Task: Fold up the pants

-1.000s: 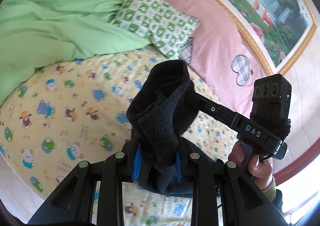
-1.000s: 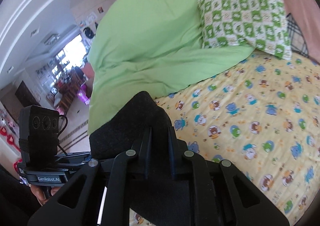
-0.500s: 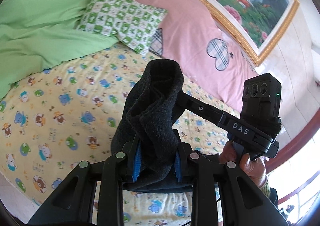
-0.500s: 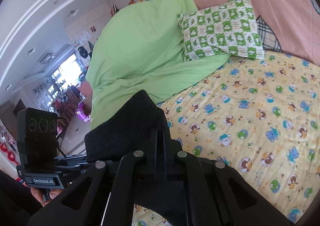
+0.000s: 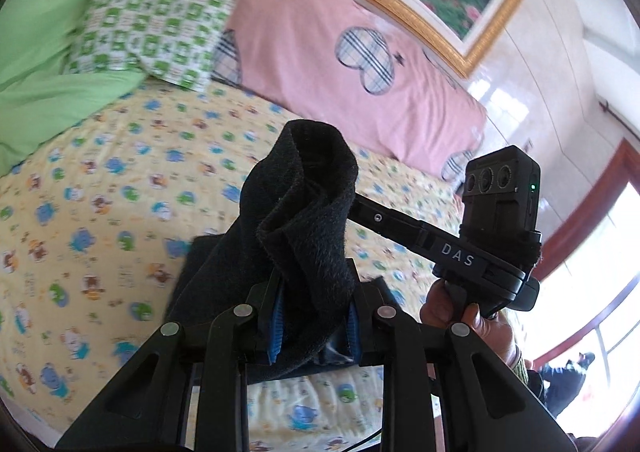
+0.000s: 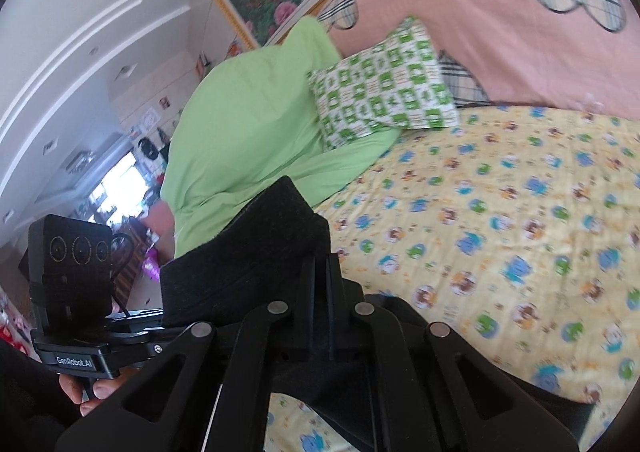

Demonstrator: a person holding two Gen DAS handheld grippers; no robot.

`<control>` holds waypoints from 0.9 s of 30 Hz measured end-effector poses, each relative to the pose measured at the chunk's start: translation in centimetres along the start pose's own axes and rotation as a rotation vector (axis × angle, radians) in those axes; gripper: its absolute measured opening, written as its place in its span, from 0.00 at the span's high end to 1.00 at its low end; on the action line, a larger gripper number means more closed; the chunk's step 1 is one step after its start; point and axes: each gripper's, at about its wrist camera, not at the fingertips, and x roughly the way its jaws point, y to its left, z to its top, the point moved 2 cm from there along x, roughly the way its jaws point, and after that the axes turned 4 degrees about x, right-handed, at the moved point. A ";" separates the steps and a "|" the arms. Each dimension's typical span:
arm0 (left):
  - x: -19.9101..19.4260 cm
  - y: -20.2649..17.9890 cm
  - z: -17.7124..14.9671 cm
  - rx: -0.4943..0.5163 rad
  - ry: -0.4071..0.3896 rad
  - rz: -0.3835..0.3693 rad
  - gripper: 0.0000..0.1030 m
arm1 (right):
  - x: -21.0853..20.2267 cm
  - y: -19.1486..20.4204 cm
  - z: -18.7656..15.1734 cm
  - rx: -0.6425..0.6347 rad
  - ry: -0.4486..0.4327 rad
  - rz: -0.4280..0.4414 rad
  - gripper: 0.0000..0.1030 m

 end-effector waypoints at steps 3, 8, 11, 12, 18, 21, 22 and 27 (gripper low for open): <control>1.8 -1.7 -0.4 0.021 0.036 -0.020 0.76 | -1.6 -1.8 -0.6 0.038 -0.019 -0.016 0.95; 4.8 -4.5 -1.5 0.067 0.103 -0.046 0.76 | -4.4 -4.8 -2.1 0.102 -0.046 -0.048 0.95; 6.7 -6.1 -2.0 0.099 0.139 -0.053 0.76 | -5.9 -6.3 -3.2 0.135 -0.062 -0.064 0.95; 7.2 -6.5 -2.2 0.105 0.149 -0.053 0.76 | -6.3 -6.9 -3.5 0.149 -0.068 -0.068 0.95; 10.8 -8.7 -3.8 0.158 0.220 -0.058 0.76 | -8.0 -10.1 -5.4 0.219 -0.086 -0.092 0.95; 11.9 -9.5 -4.6 0.180 0.246 -0.060 0.76 | -8.6 -11.6 -6.6 0.260 -0.088 -0.103 0.95; 12.4 -9.8 -4.9 0.189 0.255 -0.061 0.76 | -8.8 -12.0 -7.0 0.271 -0.088 -0.109 0.95; 14.5 -10.4 -5.9 0.224 0.289 -0.065 0.75 | -9.5 -13.5 -8.3 0.302 -0.091 -0.158 0.95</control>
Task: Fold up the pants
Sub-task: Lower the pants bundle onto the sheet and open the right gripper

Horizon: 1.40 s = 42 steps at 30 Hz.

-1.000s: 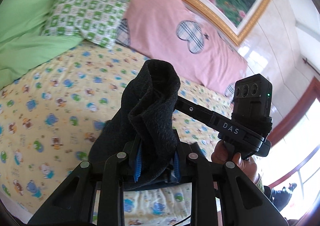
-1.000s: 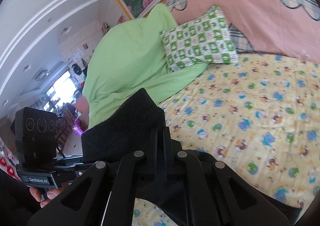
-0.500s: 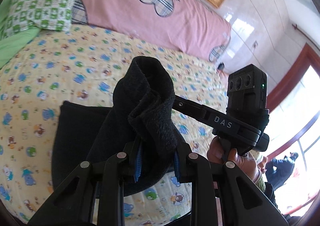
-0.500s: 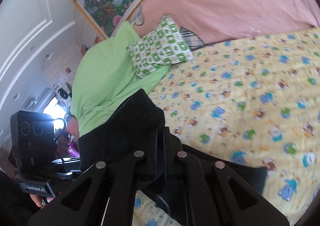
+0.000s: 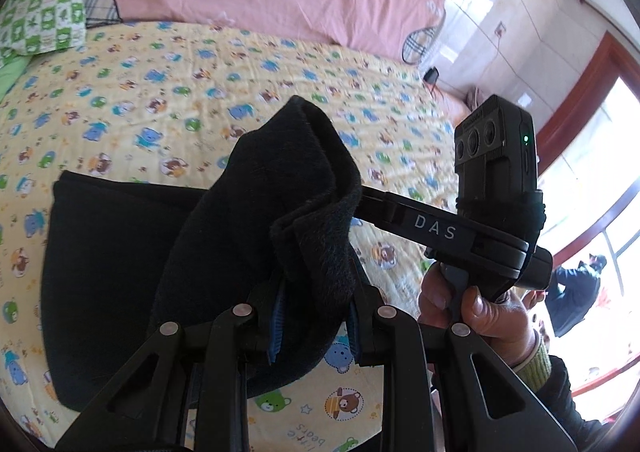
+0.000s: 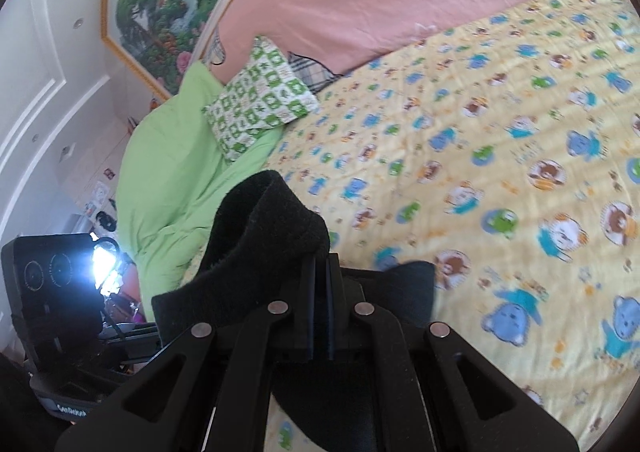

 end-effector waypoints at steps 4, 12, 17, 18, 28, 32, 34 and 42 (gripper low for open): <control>1.2 0.2 -0.3 0.014 0.016 0.006 0.70 | -0.3 -1.1 -0.5 0.006 -0.013 -0.087 0.94; -0.1 -0.6 -0.8 0.048 -0.010 -0.040 0.40 | -4.6 -3.0 -1.3 0.115 -0.142 -0.210 0.37; -1.4 -0.3 -1.3 0.031 -0.021 -0.054 0.36 | -6.6 -2.7 -1.9 0.147 -0.191 -0.212 0.36; -1.9 -0.1 -1.4 0.024 -0.032 -0.057 0.34 | -6.9 -2.6 -2.0 0.148 -0.193 -0.222 0.35; -6.0 4.1 -2.2 -0.080 -0.092 0.014 0.27 | -7.3 0.8 -2.5 0.129 -0.193 -0.271 0.19; -7.3 6.7 -2.9 -0.144 -0.114 0.041 0.27 | -6.7 3.0 -2.6 0.061 -0.189 -0.314 0.18; -8.0 7.9 -3.3 -0.169 -0.122 0.054 0.27 | -6.4 4.1 -2.7 0.031 -0.196 -0.330 0.18; -9.0 11.5 -4.3 -0.244 -0.133 0.095 0.27 | -5.4 7.2 -3.0 -0.081 -0.204 -0.394 0.18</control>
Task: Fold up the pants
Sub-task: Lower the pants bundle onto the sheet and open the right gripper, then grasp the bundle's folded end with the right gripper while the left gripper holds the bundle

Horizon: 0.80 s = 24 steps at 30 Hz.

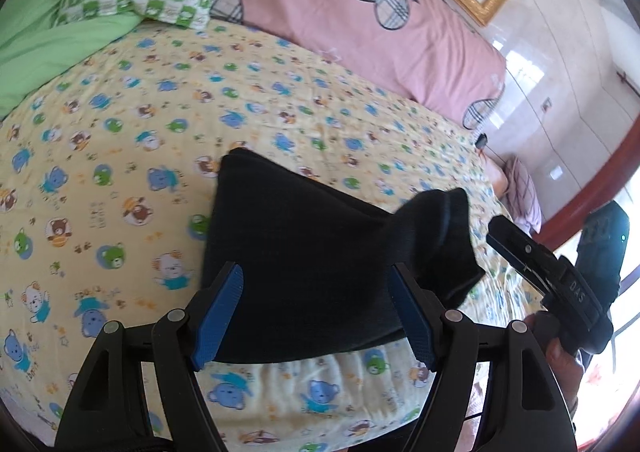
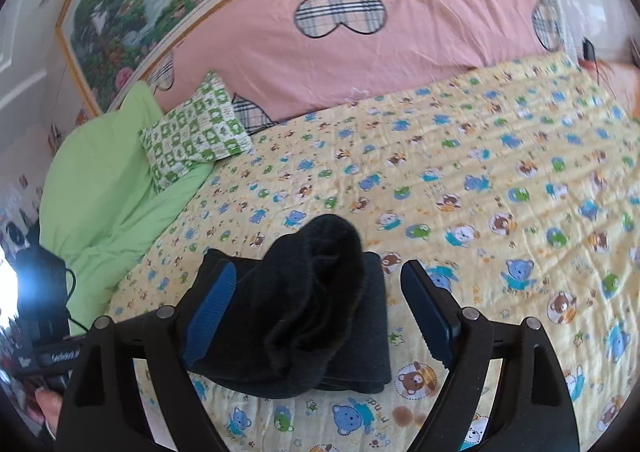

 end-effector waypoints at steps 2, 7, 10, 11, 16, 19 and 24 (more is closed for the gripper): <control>0.0 1.0 0.1 -0.022 0.002 0.012 0.27 | 0.4 0.5 -0.1 -0.017 0.017 -0.026 0.18; 0.3 2.7 0.0 -0.054 0.015 0.030 0.27 | 1.8 0.8 -0.5 0.012 0.053 -0.058 0.18; 0.4 3.3 0.0 -0.066 0.019 0.030 0.27 | 2.7 0.7 -1.0 0.015 0.077 -0.096 0.18; 0.5 3.4 0.1 -0.065 0.019 0.031 0.27 | 3.0 0.7 -1.2 0.013 0.088 -0.109 0.18; 1.1 3.4 0.5 -0.057 0.030 0.034 0.26 | 3.3 0.1 -1.7 0.035 0.111 -0.117 0.18; 1.7 3.2 0.7 -0.044 0.040 0.040 0.25 | 3.2 0.0 -1.7 0.040 0.110 -0.117 0.18; 3.0 2.7 1.3 -0.012 0.062 0.051 0.25 | 3.4 -0.1 -1.8 0.050 0.119 -0.119 0.17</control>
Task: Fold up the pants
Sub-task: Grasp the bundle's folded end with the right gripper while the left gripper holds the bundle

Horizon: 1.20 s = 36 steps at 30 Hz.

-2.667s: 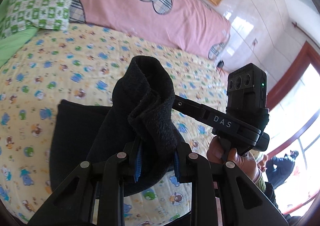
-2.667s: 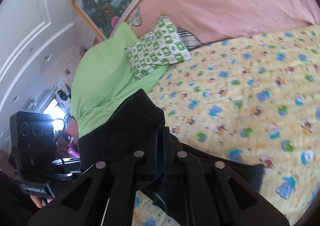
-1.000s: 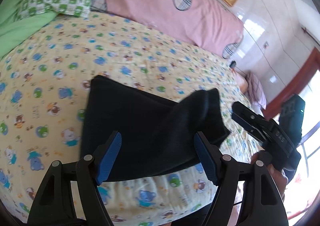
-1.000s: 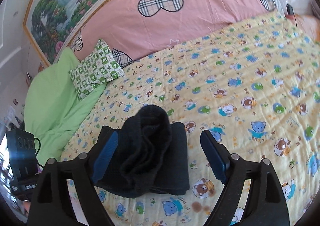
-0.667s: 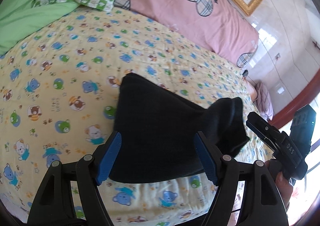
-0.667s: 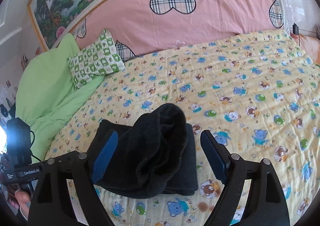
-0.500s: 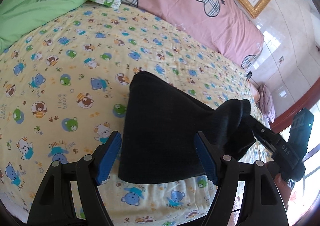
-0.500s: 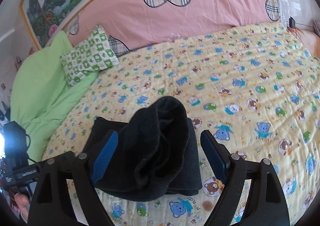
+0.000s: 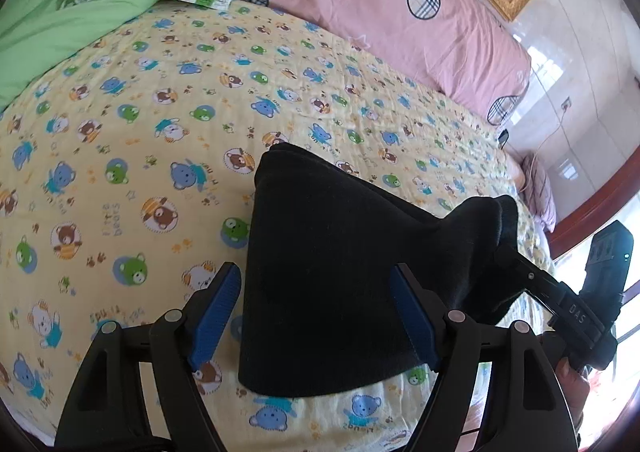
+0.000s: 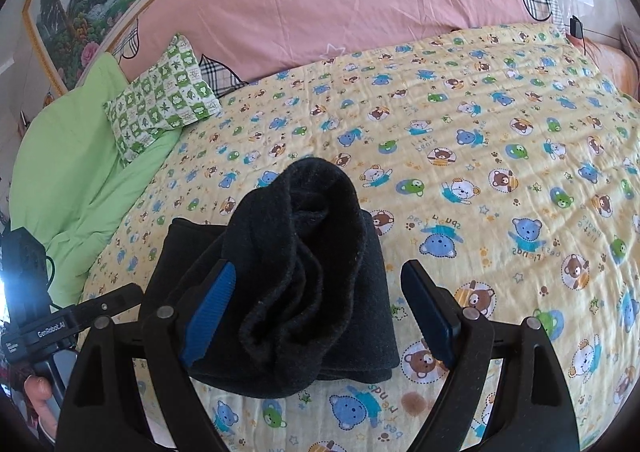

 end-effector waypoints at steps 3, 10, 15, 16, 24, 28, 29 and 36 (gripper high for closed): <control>0.8 -0.4 0.4 0.021 0.014 0.008 0.24 | 0.2 -0.1 -0.1 0.006 0.007 0.001 0.17; 3.2 -1.5 0.8 0.084 0.038 0.067 0.23 | 0.8 -1.4 -0.4 0.028 0.026 -0.010 0.16; 5.1 -0.5 1.2 0.056 0.063 0.089 0.21 | 0.9 -2.0 -0.7 0.003 0.018 -0.031 0.15; 5.3 -0.3 1.2 0.049 0.065 0.082 0.21 | 0.9 -2.2 -0.9 -0.002 0.015 -0.040 0.15; 6.9 2.2 1.7 -0.029 0.073 0.056 0.21 | 1.0 -4.3 -1.7 0.032 0.015 -0.025 0.15; 7.3 2.8 1.8 -0.033 0.076 0.064 0.21 | 1.4 -4.3 -1.6 0.040 0.020 0.004 0.15; 7.5 3.0 1.9 -0.034 0.082 0.055 0.21 | 1.6 -4.2 -1.6 0.037 0.022 0.013 0.15; 7.4 3.2 1.5 -0.016 0.095 0.020 0.21 | 3.2 -5.5 -1.8 0.148 0.074 0.185 0.24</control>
